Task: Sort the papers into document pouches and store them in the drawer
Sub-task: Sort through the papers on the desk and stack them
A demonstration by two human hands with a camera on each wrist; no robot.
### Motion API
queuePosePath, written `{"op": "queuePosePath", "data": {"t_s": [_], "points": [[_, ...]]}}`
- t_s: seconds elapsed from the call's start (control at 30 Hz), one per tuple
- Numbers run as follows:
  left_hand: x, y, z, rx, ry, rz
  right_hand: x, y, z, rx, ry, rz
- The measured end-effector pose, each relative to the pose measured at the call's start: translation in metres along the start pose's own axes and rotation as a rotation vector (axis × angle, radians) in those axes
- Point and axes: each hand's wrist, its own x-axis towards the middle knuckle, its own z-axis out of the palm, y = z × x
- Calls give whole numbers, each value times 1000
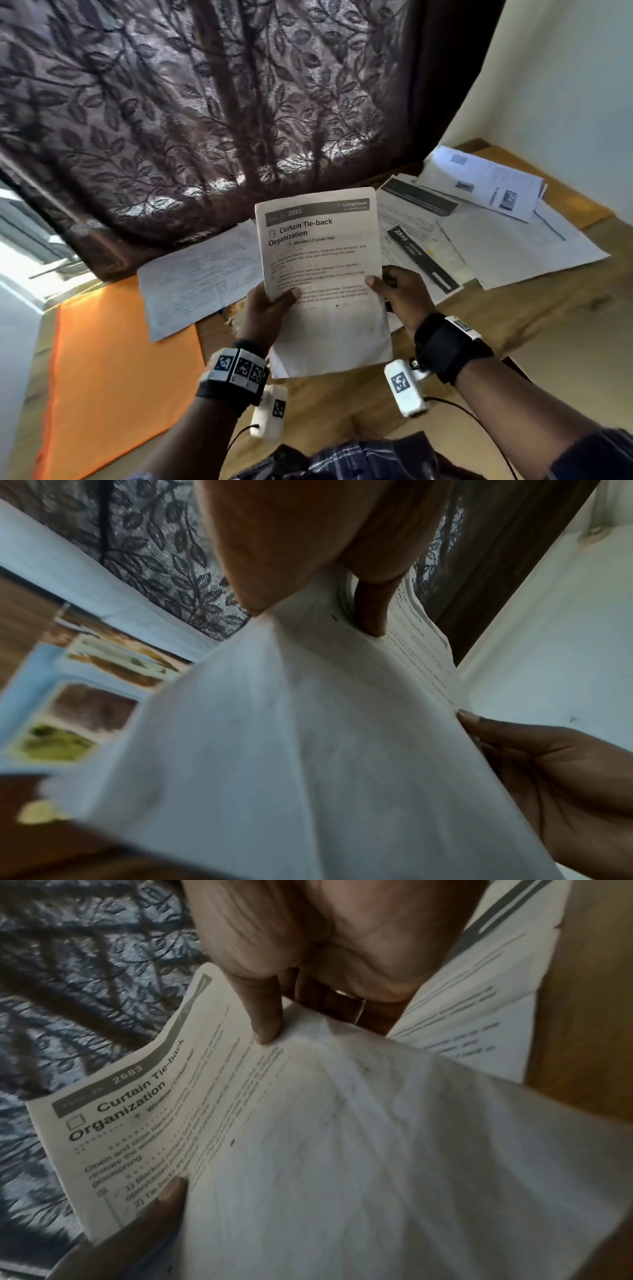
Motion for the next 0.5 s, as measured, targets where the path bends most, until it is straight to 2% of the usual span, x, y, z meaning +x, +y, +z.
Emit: {"op": "queuePosePath", "data": {"t_s": [0.1, 0.13, 0.23, 0.33, 0.43, 0.5], "points": [[9, -2, 12, -2, 14, -32, 15, 13, -24, -76, 67, 77], [12, -4, 16, 8, 15, -39, 23, 18, -35, -184, 113, 103], [21, -10, 21, 49, 31, -75, 46, 29, -73, -713, 248, 142], [28, -12, 23, 74, 33, -82, 55, 30, -99, -948, 364, 213], [32, -11, 24, 74, 43, -98, 63, 34, -113, -1104, 289, 348], [36, -13, 22, 83, 54, -110, 69, 36, -115, -1138, 269, 373]]}}
